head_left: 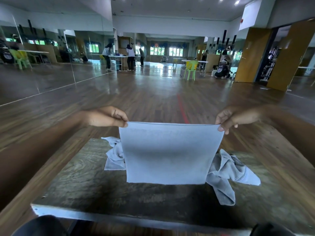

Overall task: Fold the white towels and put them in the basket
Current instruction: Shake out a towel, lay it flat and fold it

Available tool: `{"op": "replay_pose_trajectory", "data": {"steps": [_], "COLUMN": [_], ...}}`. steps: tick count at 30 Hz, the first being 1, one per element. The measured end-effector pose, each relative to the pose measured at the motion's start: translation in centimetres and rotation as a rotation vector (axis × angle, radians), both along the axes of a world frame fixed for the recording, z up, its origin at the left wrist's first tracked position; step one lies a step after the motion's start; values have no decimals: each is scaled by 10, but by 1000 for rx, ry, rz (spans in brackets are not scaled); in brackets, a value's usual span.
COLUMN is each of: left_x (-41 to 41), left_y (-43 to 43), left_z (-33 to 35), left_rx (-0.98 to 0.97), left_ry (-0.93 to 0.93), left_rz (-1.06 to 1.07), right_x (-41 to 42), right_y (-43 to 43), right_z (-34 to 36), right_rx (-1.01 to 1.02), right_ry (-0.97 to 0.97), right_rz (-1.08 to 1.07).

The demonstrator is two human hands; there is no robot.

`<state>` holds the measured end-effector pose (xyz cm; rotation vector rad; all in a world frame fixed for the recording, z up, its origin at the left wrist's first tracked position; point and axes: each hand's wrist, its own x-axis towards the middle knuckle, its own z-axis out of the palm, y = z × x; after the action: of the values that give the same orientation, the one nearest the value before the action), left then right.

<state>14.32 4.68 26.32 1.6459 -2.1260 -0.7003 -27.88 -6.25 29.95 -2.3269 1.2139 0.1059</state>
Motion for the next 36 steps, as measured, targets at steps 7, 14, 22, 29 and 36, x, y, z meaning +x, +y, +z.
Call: {"op": "replay_pose_trajectory", "data": {"steps": [7,14,22,29,36], "left_x": [8,3,-13,-18,-26], "left_y": [-21,-49,-40,-3,31], "left_z": [-24,-78,-159,-233,-281], "left_rx": [-28,-99,-386,-258,-285], "left_ry": [40,-48,-455,-430,-367], "left_rz": [65,162,216,81,73], "right_x": [0,10,11,-7,-17], "right_y": [-18,-35,-20,6,29], "right_z": [-19,-78,-165,-268,-303], "right_rx": [13,-61,-476,-846,-861], "right_ry": [-61,-134,-9,4,173], "right_rz": [-28,-66,-40,127,216]}}
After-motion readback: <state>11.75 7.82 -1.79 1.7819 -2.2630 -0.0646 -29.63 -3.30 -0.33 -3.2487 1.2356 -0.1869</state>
